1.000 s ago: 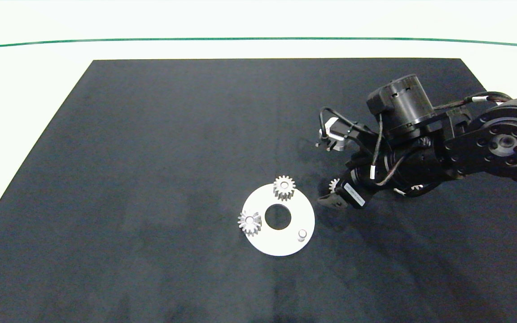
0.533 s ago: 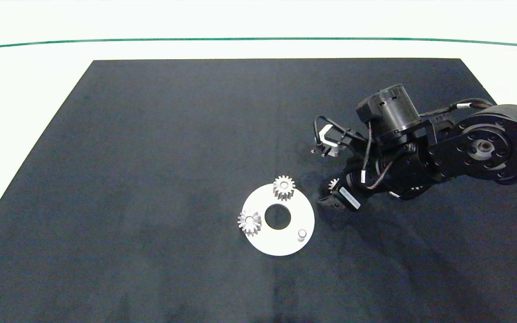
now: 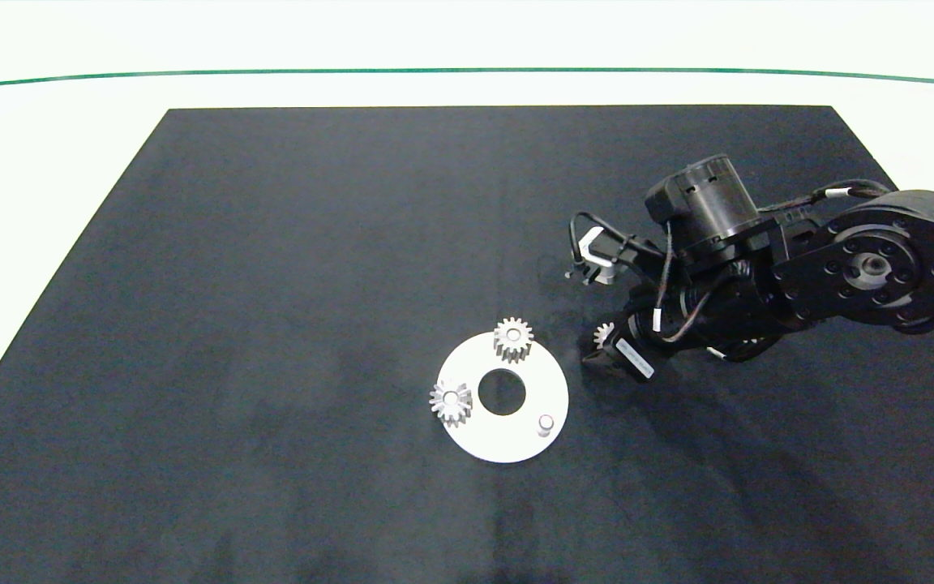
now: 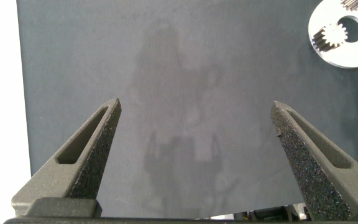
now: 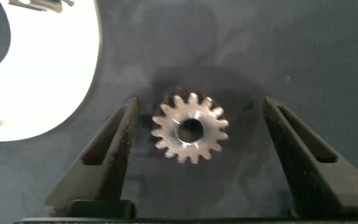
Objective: Remove an incorrectly installed larger gear and replace it with the correct smaller gear
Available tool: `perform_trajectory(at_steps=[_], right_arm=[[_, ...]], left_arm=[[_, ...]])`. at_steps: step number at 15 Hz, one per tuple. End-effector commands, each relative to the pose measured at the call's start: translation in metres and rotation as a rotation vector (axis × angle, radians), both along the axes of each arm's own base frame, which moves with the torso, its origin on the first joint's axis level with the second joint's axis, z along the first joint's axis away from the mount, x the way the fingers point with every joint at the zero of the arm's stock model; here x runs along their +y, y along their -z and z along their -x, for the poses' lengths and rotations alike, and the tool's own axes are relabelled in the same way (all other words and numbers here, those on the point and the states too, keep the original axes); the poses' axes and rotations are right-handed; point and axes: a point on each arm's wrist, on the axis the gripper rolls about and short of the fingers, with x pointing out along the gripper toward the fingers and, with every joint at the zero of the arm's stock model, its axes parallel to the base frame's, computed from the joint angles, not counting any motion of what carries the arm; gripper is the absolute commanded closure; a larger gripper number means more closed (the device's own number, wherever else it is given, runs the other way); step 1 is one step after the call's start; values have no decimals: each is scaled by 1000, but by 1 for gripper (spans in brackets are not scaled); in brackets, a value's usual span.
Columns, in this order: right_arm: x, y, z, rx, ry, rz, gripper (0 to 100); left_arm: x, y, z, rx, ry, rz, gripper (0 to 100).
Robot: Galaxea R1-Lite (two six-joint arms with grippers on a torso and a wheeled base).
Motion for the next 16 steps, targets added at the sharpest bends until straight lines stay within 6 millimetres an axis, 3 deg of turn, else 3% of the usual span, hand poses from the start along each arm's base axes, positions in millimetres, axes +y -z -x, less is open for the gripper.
perform_trajectory(at_steps=[1,16], right_arm=[[0,2,0,10,7,-1,29],[0,5,-2,21,31,-12,59]], left_arm=[[0,0,0,3,-1,-1,0],[0,0,0,1,-2,-2,0]])
